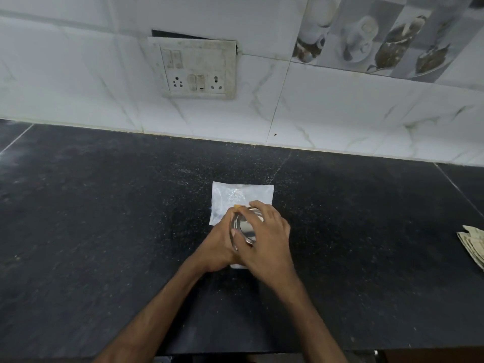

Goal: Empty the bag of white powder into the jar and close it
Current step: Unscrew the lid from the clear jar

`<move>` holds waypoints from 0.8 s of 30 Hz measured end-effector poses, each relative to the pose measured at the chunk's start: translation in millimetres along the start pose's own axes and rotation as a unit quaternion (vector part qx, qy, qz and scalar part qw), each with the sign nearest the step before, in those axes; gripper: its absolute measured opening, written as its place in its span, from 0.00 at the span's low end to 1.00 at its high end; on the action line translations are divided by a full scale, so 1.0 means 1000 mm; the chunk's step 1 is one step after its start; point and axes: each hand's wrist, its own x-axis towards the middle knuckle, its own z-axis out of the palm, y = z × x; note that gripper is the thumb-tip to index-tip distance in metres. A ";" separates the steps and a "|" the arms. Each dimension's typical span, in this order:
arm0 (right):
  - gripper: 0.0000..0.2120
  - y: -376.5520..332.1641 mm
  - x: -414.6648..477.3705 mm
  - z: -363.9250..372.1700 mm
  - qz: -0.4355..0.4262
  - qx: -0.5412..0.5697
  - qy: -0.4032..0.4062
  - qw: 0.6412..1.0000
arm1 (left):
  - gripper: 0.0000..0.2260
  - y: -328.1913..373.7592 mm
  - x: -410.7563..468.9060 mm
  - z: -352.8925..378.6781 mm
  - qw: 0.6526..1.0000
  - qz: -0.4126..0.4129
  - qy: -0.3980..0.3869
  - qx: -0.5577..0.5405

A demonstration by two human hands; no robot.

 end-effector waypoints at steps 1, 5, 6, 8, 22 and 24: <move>0.25 0.004 0.005 -0.008 -0.012 0.019 -0.050 0.998 | 0.40 0.000 0.000 0.000 1.000 -0.002 -0.001 -0.004; 0.39 0.013 0.013 -0.033 -0.004 0.056 -0.110 0.992 | 0.42 -0.001 0.001 0.001 1.000 -0.014 -0.013 -0.017; 0.41 0.008 0.009 -0.031 0.021 0.048 -0.056 0.997 | 0.42 -0.001 0.001 0.001 1.000 -0.011 -0.013 -0.014; 0.37 -0.001 -0.001 -0.017 0.044 0.025 0.010 0.999 | 0.42 -0.003 0.001 0.001 1.000 -0.007 -0.009 -0.009; 0.27 0.023 0.013 -0.020 0.020 0.151 -0.080 0.985 | 0.41 -0.002 0.002 0.001 1.000 -0.007 -0.010 -0.011; 0.31 0.029 0.023 -0.034 -0.023 0.114 -0.152 0.982 | 0.42 -0.003 0.003 0.000 1.000 -0.011 -0.013 -0.009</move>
